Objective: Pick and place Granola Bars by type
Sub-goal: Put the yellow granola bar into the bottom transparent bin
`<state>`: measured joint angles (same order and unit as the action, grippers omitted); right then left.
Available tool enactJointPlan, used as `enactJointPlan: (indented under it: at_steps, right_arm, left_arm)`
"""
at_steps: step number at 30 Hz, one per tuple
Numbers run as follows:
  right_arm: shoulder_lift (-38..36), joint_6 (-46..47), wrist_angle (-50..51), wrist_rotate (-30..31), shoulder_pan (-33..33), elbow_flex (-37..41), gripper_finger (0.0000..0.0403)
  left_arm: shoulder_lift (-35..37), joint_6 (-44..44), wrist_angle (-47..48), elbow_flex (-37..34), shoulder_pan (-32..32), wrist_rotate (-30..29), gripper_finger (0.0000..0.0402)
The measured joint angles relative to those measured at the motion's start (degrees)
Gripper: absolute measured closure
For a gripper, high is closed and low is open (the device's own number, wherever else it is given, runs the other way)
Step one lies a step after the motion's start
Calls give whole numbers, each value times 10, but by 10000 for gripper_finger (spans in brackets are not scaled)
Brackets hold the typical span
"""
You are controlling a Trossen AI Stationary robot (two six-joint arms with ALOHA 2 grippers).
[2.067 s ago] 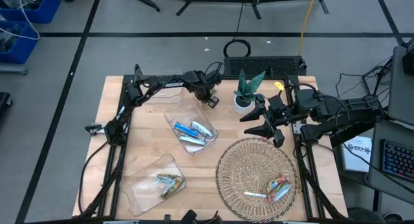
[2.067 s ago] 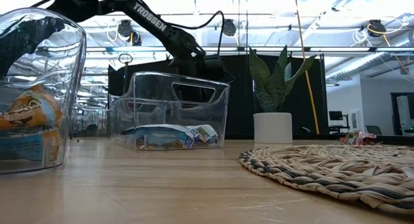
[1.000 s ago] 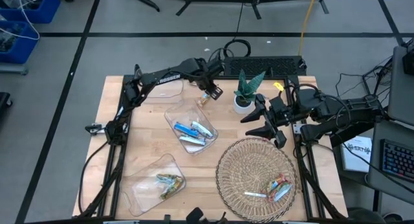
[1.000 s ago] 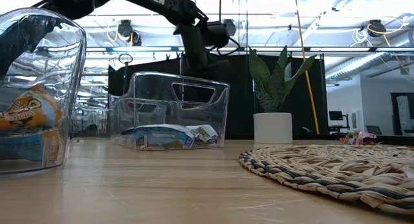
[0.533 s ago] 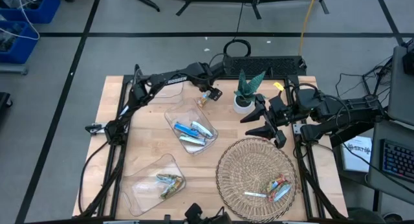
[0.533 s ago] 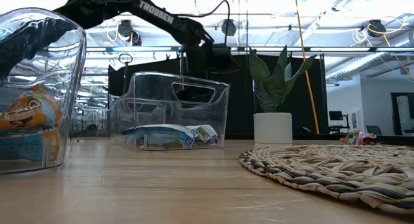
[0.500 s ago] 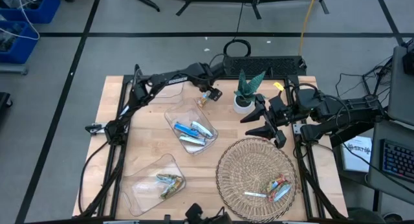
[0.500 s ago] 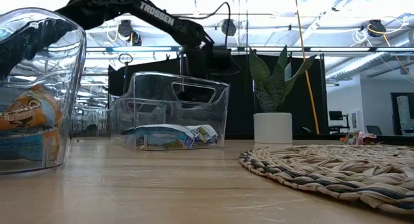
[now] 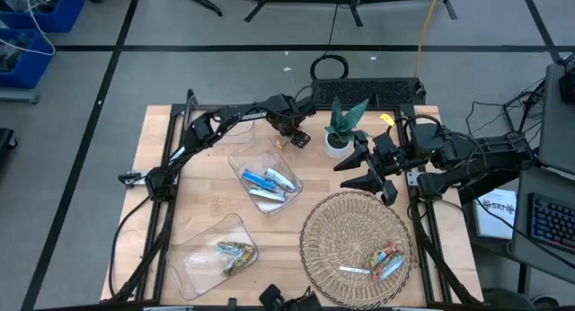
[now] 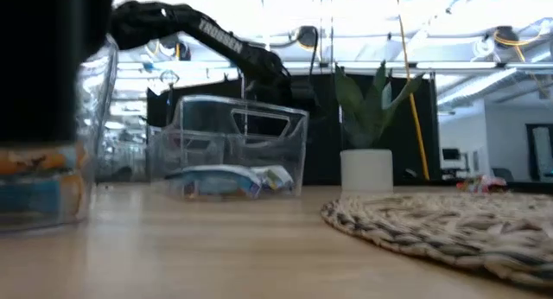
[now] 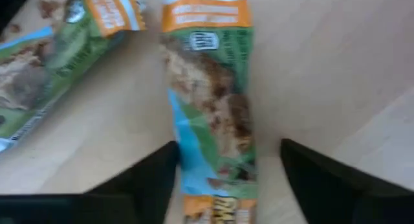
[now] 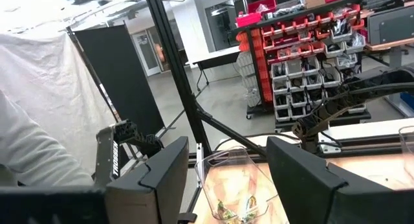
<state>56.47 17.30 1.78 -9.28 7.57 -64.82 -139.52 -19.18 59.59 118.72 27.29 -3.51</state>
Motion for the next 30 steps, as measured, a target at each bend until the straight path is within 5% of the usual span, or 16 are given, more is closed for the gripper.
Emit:
enactJointPlan:
  at_steps: [6, 10, 23, 30]
  right_arm:
    - [0, -1, -3, 1, 0, 0, 204]
    - [0, -11, -13, 1, 0, 0, 204]
    - [0, 6, -68, -31, 0, 0, 204]
    - [0, -4, -42, -30, 0, 0, 204]
  left_arm:
    - [1, 69, 98, 2, 3, -28, 307]
    - [8, 33, 132, 0, 4, -44, 384]
    - [191, -7, 102, 45, -28, -43, 394]
    - [323, -23, 230, 47, -151, -62, 394]
